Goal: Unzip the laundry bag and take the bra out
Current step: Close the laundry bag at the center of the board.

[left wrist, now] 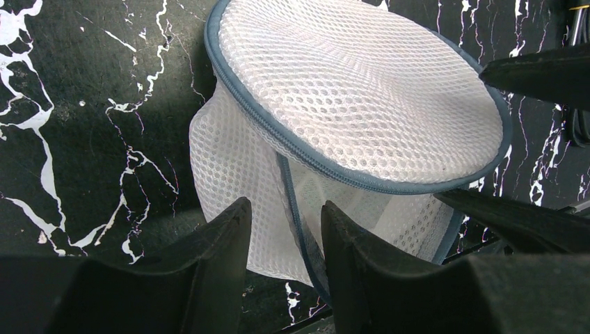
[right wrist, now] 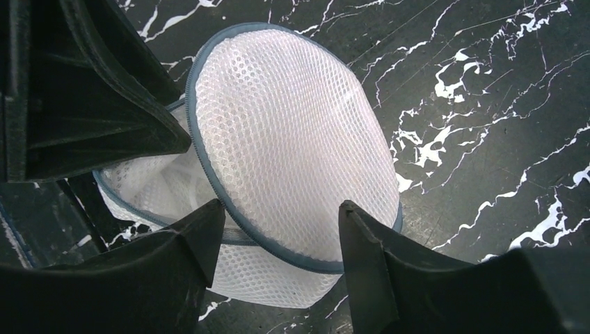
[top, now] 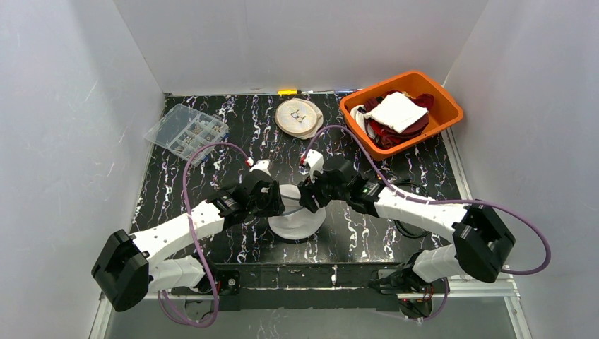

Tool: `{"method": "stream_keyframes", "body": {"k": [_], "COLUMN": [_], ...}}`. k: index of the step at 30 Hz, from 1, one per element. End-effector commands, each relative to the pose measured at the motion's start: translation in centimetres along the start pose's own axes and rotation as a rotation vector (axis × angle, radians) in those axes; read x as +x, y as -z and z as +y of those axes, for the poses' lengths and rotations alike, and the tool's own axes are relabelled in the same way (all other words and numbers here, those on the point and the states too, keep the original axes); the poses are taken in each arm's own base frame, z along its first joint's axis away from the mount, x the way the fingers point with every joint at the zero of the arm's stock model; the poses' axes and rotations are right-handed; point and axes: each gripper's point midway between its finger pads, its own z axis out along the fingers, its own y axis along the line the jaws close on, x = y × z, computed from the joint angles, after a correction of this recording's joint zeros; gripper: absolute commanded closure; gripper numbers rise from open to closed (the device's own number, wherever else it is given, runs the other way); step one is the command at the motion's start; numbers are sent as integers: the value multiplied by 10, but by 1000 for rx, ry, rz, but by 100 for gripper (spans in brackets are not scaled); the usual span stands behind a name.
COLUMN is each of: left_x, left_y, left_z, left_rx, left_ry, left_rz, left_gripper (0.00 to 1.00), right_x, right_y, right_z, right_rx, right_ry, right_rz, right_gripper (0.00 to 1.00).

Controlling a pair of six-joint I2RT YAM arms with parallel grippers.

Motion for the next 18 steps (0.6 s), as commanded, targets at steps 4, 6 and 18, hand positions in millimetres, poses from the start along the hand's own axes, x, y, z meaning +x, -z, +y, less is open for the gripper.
{"method": "stream_keyframes", "body": {"k": [4,6,18], "left_x": [3,2,-36], "left_y": [2,2,-1], "left_z": [6,6,-39], "left_rx": [-12,-11,104], "left_ry": [-3,-1,22], "left_rz": [-2,-4,-65], "left_gripper": [60,60,65], "right_x": [-16,-19,-77], "right_y": [-2,1,108], "right_z": [-13,-17,-48], "right_rx": [102,130,494], "right_ry": [30,27,88], "right_rz": [-40,-55,-207], "right_gripper": [57,72,99]}}
